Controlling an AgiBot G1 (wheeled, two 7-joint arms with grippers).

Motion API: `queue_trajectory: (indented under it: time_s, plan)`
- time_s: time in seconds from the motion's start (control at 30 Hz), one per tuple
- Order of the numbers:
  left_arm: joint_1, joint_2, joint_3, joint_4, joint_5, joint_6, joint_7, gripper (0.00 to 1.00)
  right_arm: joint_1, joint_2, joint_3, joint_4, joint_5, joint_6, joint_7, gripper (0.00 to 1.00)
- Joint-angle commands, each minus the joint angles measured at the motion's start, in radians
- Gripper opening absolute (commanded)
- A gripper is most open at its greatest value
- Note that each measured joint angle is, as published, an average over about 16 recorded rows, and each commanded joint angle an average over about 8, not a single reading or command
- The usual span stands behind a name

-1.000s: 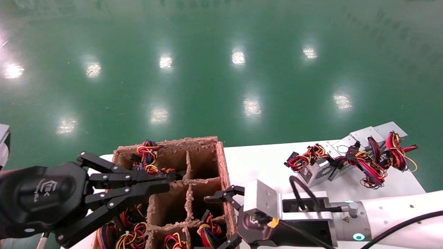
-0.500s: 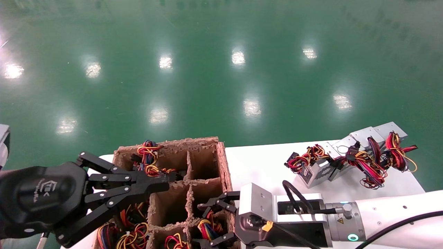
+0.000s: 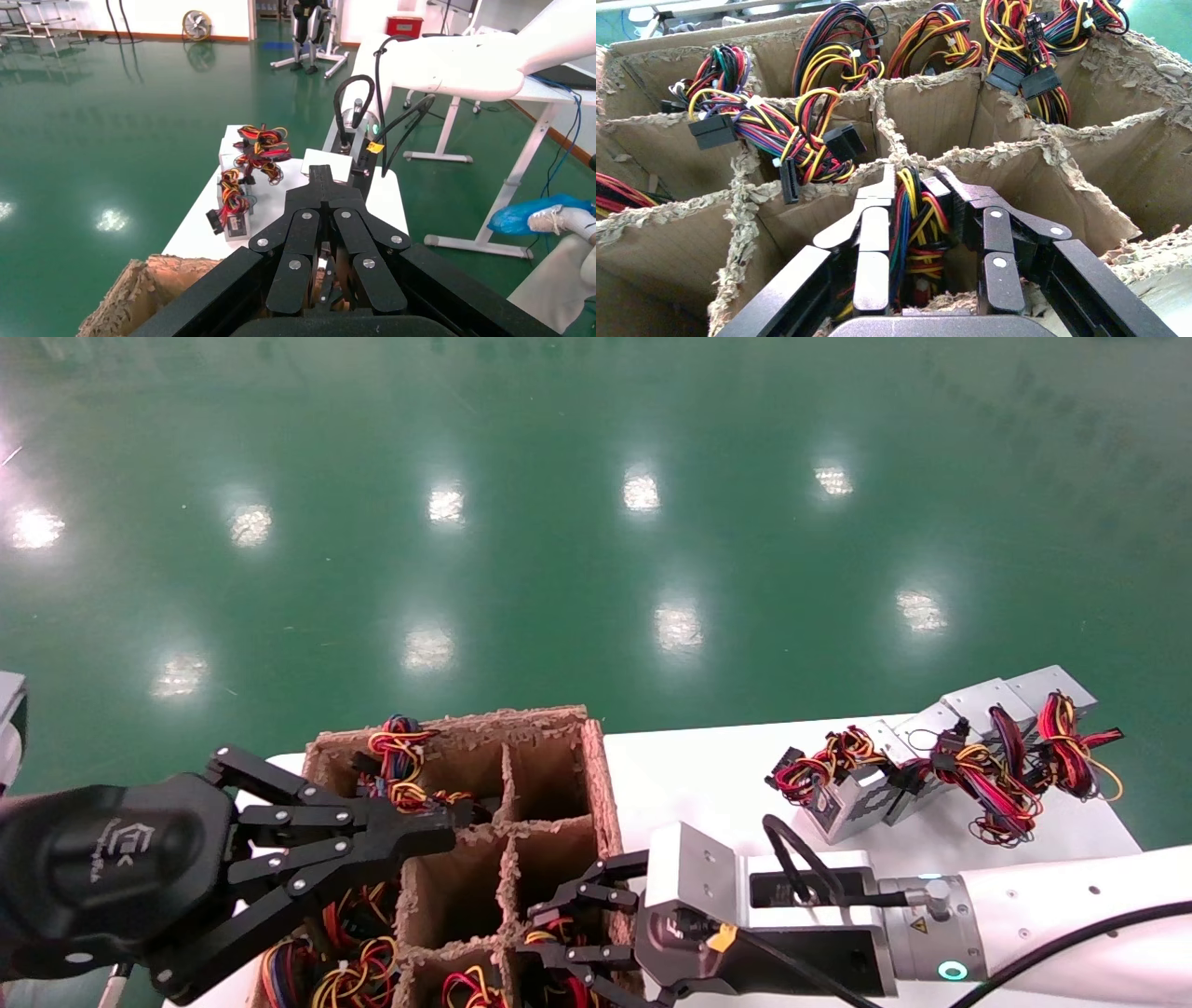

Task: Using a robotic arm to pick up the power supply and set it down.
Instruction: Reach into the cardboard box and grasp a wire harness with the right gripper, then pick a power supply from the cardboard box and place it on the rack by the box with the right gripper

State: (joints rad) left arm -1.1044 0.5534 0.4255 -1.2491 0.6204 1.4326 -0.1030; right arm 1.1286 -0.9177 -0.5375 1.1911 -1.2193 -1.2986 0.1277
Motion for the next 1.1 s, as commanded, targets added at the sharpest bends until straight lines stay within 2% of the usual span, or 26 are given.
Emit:
queue_trajectory:
  time_s: [0.03, 0.27, 0.43, 0.6, 0.87, 1.1]
  plan:
    - [0.0, 0.0, 0.0, 0.0, 0.0, 0.0, 0.0, 0.0, 0.0, 0.001, 0.001, 0.001, 0.002, -0.001, 0.001, 0.0]
    - [0.0, 0.0, 0.0, 0.0, 0.0, 0.0, 0.0, 0.0, -0.002, 0.009, 0.01, 0.01, 0.024, -0.011, 0.008, 0.0]
    - [0.0, 0.0, 0.0, 0.0, 0.0, 0.0, 0.0, 0.0, -0.006, 0.017, 0.03, 0.003, 0.086, -0.037, 0.022, 0.0]
    - [0.0, 0.0, 0.0, 0.0, 0.0, 0.0, 0.0, 0.0, 0.002, 0.024, 0.063, -0.034, 0.194, -0.103, 0.04, 0.0]
    - [0.0, 0.0, 0.0, 0.0, 0.0, 0.0, 0.0, 0.0, 0.046, 0.014, 0.108, -0.133, 0.397, -0.254, 0.073, 0.0]
    - [0.0, 0.0, 0.0, 0.0, 0.0, 0.0, 0.0, 0.0, 0.074, 0.023, 0.123, -0.173, 0.594, -0.289, 0.107, 0.0]
